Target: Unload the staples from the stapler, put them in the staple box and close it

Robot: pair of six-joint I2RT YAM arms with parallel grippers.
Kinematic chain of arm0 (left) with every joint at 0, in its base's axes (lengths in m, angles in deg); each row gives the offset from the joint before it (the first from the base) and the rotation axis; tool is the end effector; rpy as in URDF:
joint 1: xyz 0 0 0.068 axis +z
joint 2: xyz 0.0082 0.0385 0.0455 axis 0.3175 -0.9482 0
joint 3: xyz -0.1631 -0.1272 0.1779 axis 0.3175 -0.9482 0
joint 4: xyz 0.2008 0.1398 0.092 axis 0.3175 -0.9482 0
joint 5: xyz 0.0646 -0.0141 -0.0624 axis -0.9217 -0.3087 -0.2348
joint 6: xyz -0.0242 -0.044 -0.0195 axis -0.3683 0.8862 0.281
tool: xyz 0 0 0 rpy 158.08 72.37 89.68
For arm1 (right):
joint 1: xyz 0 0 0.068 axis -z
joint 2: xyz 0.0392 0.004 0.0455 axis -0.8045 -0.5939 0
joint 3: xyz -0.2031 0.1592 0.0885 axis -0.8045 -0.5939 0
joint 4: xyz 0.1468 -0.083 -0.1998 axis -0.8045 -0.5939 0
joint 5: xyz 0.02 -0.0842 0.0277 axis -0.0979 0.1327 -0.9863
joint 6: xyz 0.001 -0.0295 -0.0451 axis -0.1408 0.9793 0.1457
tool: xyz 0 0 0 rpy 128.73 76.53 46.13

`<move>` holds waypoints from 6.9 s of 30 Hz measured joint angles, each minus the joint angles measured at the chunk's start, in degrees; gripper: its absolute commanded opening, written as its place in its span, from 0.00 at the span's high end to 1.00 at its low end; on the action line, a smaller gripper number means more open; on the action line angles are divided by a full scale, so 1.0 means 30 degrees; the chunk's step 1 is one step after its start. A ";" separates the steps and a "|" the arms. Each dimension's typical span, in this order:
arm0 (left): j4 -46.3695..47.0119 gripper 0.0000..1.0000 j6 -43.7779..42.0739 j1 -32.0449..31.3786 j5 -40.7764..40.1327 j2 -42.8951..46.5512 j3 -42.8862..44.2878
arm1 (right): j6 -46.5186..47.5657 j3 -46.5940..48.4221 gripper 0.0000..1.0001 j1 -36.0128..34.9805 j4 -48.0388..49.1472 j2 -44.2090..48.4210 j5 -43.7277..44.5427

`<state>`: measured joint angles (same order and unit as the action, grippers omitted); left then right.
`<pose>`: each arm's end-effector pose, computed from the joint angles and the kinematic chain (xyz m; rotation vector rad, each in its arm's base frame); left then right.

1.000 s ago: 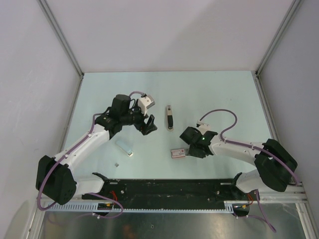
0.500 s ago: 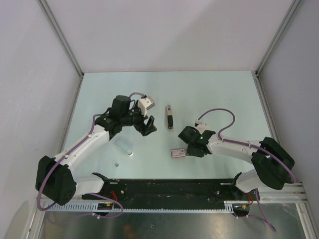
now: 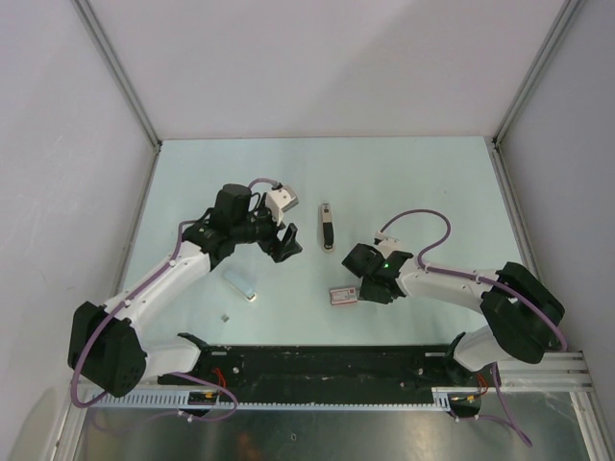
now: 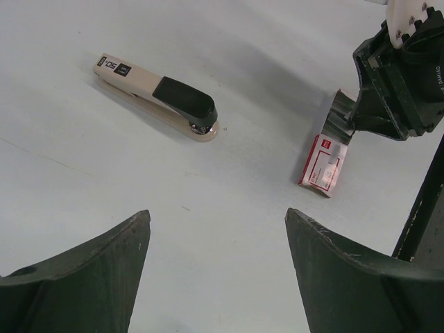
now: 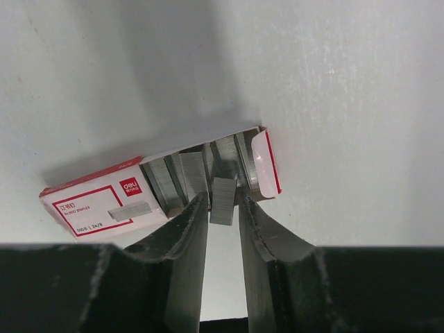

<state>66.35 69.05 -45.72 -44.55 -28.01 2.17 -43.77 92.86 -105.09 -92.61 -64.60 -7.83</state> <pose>0.2306 -0.1377 0.2810 1.0216 1.9373 -0.6823 0.1673 0.1907 0.1699 0.2394 2.6853 0.0413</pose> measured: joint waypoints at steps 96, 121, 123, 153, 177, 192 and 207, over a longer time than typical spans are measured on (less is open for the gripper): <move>0.0255 0.17 -0.0889 -0.0831 0.0000 -0.2084 -0.0510 | 0.3869 0.0226 0.92 -0.0437 0.1945 -0.0510 -0.0036; -0.0452 0.18 -0.4153 -0.1632 0.0925 -0.5391 0.0226 | 0.7504 0.0226 0.79 0.0022 0.3759 -0.0627 -0.0867; -0.0590 0.17 -0.4197 -0.1632 0.0998 -0.5362 0.0226 | 0.7548 0.0226 0.78 0.0022 0.3774 -0.0627 -0.0867; -0.1188 0.18 -0.5537 -0.2390 0.1027 -0.4357 -0.0299 | 0.7388 -0.0415 0.82 0.2616 0.3832 0.1982 -0.1872; -0.1341 0.20 -0.8291 -0.5763 -0.0583 -0.7344 -0.0219 | 0.5661 -0.6237 0.78 0.9974 1.0885 0.2266 -1.2568; -0.1341 0.21 -0.8502 -0.6448 -0.1712 -0.8058 0.0066 | 0.4765 -0.7788 0.79 1.0972 1.3107 0.2608 -1.4542; -0.1333 0.21 -0.8495 -0.6790 -0.2506 -0.8298 0.0087 | 0.4116 -0.8400 0.78 1.0994 1.4171 0.2608 -1.5242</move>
<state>62.35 43.56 -66.09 -52.07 -52.91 2.43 -31.42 67.66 -72.11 -50.10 -56.78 -53.55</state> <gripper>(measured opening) 0.789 0.233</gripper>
